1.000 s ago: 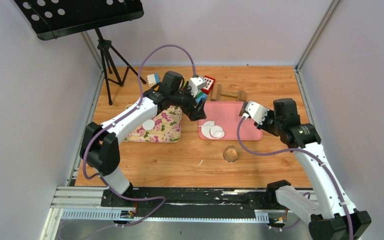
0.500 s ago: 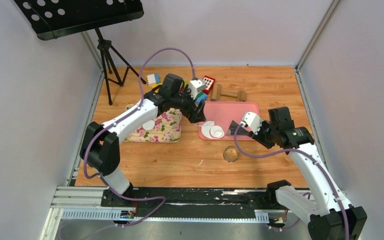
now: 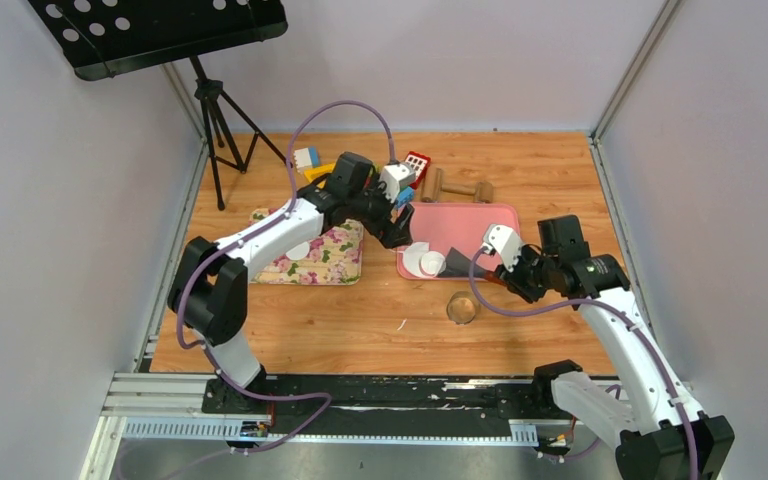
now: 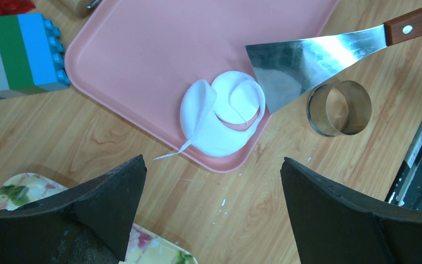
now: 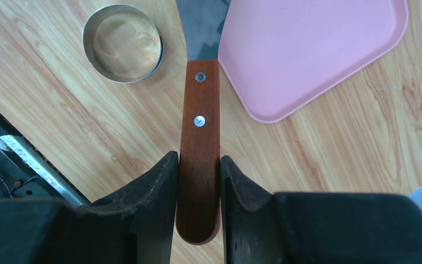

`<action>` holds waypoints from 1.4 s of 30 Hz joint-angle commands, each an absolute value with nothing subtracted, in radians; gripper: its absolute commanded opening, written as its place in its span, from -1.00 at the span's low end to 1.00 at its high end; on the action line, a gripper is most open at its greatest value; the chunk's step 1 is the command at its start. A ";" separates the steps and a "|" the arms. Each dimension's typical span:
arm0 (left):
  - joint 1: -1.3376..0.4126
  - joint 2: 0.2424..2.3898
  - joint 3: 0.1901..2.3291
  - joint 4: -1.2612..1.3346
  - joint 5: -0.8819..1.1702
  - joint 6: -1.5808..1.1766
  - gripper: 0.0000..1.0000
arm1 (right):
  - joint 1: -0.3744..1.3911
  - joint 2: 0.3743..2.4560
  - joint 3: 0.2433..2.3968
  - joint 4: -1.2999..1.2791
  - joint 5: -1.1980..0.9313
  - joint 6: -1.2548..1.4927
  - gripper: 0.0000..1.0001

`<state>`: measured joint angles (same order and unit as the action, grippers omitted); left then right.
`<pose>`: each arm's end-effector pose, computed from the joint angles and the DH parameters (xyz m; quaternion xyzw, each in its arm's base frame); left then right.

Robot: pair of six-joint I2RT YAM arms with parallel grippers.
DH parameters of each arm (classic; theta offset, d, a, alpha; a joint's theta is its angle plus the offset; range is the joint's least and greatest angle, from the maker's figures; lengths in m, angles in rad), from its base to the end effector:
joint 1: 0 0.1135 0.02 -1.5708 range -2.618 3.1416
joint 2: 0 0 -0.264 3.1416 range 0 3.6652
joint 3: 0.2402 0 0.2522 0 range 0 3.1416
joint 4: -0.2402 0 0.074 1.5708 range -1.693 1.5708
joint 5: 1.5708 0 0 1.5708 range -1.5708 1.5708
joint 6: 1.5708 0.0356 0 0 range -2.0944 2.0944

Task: Roll out the dumpling wrappers from the dough
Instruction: Remove the dumpling wrapper from the work surface.

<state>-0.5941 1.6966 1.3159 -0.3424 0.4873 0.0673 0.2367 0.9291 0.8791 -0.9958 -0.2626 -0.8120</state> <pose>0.3071 -0.2276 0.2703 0.3811 0.8044 -0.3162 0.3281 0.1572 0.0474 0.2789 -0.5087 0.8118 0.0483 0.2826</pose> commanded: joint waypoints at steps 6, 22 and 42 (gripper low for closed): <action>-0.632 1.750 1.375 -0.317 0.473 0.067 1.00 | 0.234 0.912 0.943 -1.003 -0.341 -0.785 -1.00; -0.694 1.842 1.502 -0.349 0.278 0.097 1.00 | 0.226 0.920 1.012 -0.869 -0.145 -0.787 -1.00; -0.512 1.596 1.294 -0.403 0.371 0.149 1.00 | 0.227 1.229 1.029 -0.745 -0.320 -0.872 -1.00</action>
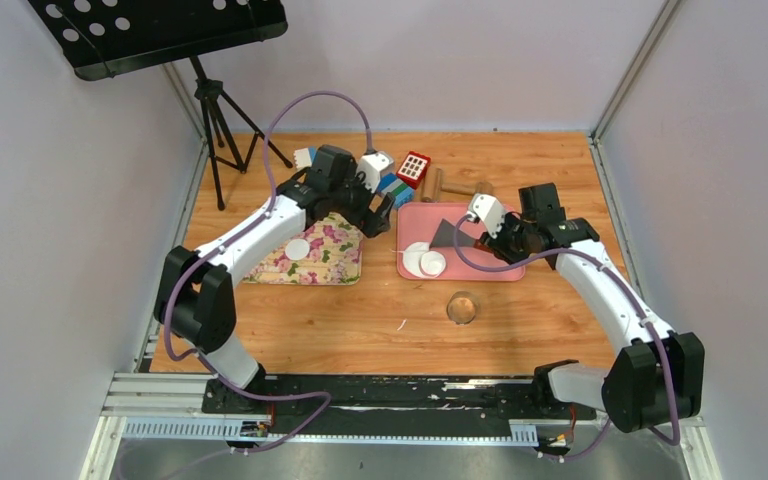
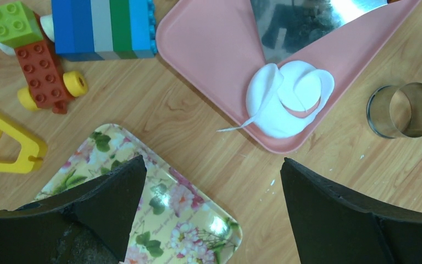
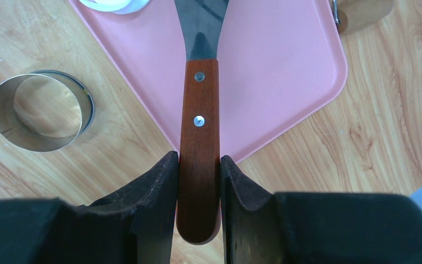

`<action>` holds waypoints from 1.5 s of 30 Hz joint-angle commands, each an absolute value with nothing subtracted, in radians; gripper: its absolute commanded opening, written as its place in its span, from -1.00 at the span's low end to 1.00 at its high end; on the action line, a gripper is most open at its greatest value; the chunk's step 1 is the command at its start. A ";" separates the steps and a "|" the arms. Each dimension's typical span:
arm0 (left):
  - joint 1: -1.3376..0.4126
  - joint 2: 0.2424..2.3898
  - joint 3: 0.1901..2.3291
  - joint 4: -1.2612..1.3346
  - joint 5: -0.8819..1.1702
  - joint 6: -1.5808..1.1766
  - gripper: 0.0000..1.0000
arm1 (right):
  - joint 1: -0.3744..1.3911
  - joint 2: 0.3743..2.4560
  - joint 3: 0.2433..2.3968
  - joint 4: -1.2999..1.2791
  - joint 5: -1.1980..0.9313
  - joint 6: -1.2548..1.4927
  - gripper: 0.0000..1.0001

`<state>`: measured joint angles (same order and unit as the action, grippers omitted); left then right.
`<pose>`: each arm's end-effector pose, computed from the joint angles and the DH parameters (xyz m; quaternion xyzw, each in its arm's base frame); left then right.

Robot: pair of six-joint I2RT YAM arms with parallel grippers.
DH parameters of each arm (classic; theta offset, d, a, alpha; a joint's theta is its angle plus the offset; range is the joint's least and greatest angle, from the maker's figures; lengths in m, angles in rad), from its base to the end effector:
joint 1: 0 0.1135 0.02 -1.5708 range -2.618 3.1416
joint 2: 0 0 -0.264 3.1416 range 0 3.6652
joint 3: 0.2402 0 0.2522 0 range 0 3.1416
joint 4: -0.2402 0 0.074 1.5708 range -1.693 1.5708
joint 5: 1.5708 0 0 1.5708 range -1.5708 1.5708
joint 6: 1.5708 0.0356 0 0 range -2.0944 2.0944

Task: Roll out the dumpling wrappers from the dough
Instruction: Remove the dumpling wrapper from the work surface.

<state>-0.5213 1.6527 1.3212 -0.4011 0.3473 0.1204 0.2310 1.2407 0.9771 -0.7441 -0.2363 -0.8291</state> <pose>0.3171 -0.1961 0.2817 0.3505 0.8316 -0.2345 0.3614 0.2361 0.0641 0.2655 -0.5105 0.8065 0.0269 0.2970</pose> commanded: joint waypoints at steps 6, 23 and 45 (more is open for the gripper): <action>-0.503 1.586 1.261 -0.389 0.378 0.139 1.00 | 0.226 1.235 1.041 -0.752 -0.369 -0.869 -1.00; -0.488 1.579 1.244 -0.379 0.391 0.124 1.00 | 0.227 1.262 1.077 -0.805 -0.553 -0.859 -1.00; -0.480 1.572 1.226 -0.364 0.397 0.117 1.00 | 0.224 1.313 1.085 -0.851 -0.650 -0.919 -1.00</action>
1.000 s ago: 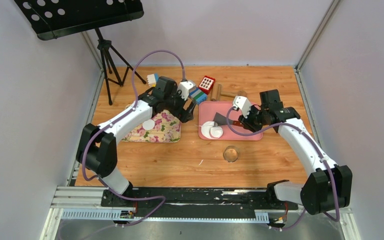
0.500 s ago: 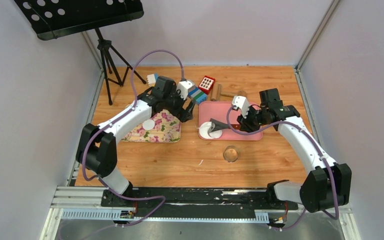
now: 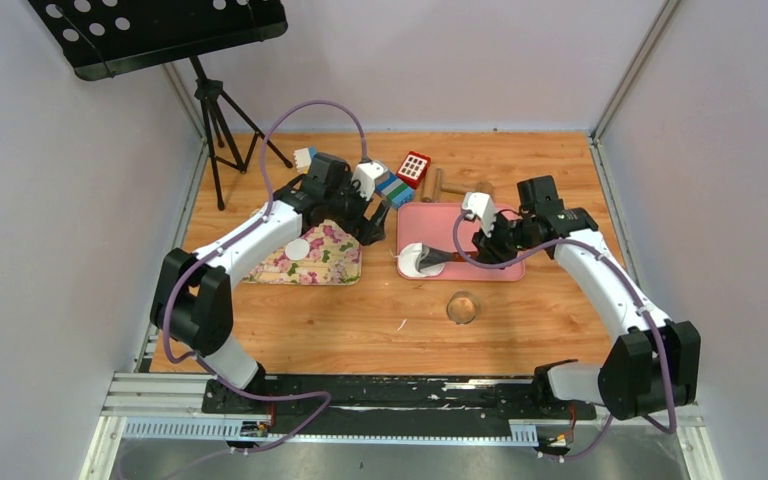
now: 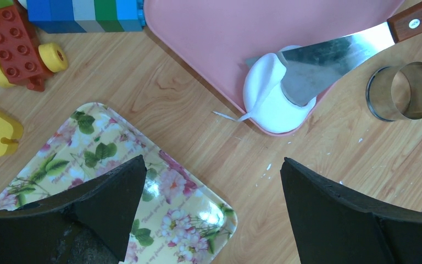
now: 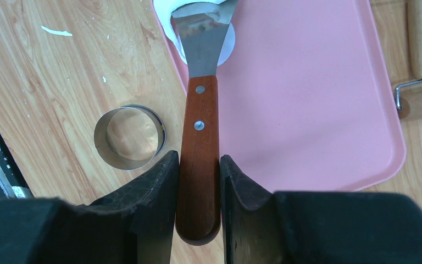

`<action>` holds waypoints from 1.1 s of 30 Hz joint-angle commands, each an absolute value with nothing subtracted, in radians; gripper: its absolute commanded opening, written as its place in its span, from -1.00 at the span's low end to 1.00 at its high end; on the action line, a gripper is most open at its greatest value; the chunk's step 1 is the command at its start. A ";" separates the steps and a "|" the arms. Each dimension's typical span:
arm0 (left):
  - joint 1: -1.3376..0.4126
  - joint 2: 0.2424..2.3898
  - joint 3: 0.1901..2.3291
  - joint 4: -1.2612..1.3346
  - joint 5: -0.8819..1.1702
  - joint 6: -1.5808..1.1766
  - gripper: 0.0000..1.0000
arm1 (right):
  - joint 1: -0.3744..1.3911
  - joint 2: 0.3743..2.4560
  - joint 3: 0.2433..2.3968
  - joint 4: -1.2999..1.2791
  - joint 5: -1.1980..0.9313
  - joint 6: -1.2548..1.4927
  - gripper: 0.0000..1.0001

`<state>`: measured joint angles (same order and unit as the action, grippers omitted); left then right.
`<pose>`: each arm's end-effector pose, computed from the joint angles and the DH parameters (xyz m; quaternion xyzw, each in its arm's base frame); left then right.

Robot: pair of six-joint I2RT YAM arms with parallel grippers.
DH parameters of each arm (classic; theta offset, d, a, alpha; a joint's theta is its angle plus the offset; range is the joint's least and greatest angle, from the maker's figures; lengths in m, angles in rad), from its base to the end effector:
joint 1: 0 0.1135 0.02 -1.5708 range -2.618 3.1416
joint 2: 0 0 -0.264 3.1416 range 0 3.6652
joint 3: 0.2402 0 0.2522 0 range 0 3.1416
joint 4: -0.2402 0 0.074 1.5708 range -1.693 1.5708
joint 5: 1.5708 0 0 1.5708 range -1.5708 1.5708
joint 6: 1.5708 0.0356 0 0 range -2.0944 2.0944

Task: Roll out the dumpling wrappers from the dough
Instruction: Remove the dumpling wrapper from the work surface.

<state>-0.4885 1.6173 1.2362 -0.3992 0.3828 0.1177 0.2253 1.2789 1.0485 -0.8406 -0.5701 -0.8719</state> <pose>0.3099 -0.1798 0.2665 0.3404 0.8429 -0.2422 0.3392 0.2355 0.0737 0.2776 -0.5442 0.7571 0.1830 0.3116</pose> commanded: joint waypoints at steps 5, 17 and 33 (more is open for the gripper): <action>-0.480 1.571 1.224 -0.366 0.399 0.117 1.00 | 0.200 1.373 1.073 -0.872 -0.723 -0.966 -1.00; -0.479 1.579 1.228 -0.368 0.400 0.112 1.00 | 0.127 1.501 1.158 -0.980 -0.928 -1.009 -1.00; -0.479 1.593 1.234 -0.371 0.391 0.116 1.00 | 0.010 1.700 1.268 -1.131 -1.114 -1.140 -1.00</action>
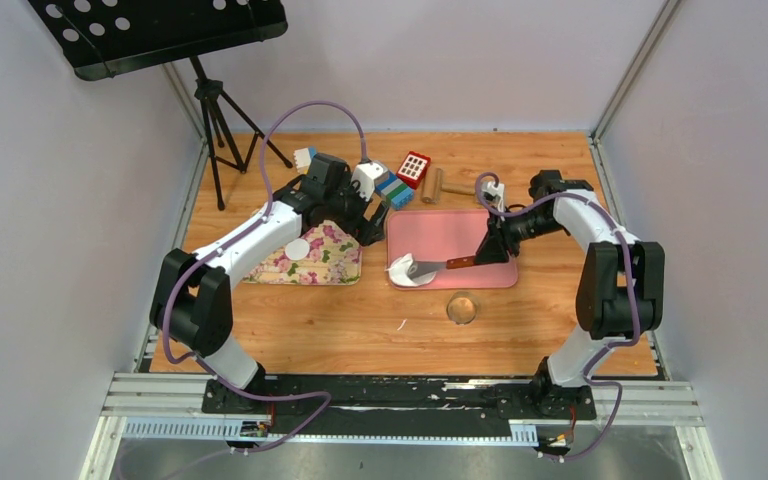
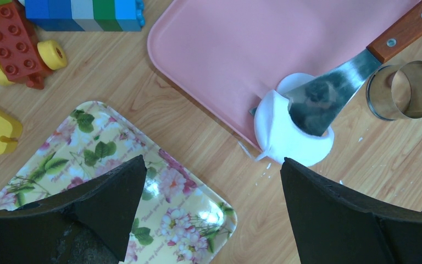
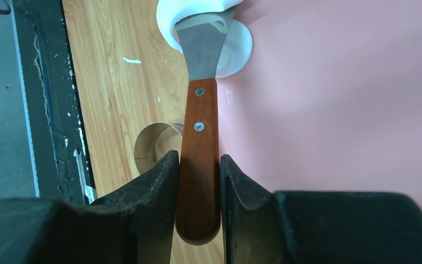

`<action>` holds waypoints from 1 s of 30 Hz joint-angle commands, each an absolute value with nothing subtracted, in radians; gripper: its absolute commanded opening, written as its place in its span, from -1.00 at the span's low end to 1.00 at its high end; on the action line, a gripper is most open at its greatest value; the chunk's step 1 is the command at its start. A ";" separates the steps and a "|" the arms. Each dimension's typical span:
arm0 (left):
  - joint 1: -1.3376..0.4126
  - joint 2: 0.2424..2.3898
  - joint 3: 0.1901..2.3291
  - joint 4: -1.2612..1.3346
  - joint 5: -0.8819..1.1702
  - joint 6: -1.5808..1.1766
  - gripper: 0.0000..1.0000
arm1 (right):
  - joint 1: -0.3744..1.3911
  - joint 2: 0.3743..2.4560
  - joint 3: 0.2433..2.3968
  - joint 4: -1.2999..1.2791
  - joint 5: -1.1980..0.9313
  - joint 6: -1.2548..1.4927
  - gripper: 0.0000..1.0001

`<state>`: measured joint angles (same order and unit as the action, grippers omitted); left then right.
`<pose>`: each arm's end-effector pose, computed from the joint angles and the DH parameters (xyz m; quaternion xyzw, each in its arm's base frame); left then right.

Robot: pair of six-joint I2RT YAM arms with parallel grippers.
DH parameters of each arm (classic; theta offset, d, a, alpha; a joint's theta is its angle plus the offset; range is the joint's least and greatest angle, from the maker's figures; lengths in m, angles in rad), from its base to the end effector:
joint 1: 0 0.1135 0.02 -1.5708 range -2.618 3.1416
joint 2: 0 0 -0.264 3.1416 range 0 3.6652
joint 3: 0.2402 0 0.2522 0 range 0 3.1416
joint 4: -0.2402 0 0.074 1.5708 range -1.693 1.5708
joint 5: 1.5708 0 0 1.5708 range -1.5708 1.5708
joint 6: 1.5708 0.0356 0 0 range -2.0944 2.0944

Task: Roll out the dumpling wrappers from the dough
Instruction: Remove the dumpling wrapper from the work surface.

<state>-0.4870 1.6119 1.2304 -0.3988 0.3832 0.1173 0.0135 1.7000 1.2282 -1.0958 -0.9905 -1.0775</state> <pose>0.3089 -0.1786 0.2665 0.3396 0.8431 -0.2422 0.3392 0.2994 0.0338 0.2239 -0.4571 0.7518 0.4089 0.2423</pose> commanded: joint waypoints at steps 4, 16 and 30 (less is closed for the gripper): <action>-0.479 1.598 1.241 -0.375 0.392 0.115 1.00 | -0.024 1.709 1.266 -1.133 -1.156 -1.145 -1.00; -0.479 1.599 1.244 -0.378 0.387 0.117 1.00 | -0.107 1.823 1.324 -1.330 -1.267 -1.315 -1.00; -0.479 1.608 1.241 -0.374 0.385 0.116 1.00 | -0.185 1.902 1.420 -1.602 -1.338 -1.575 -1.00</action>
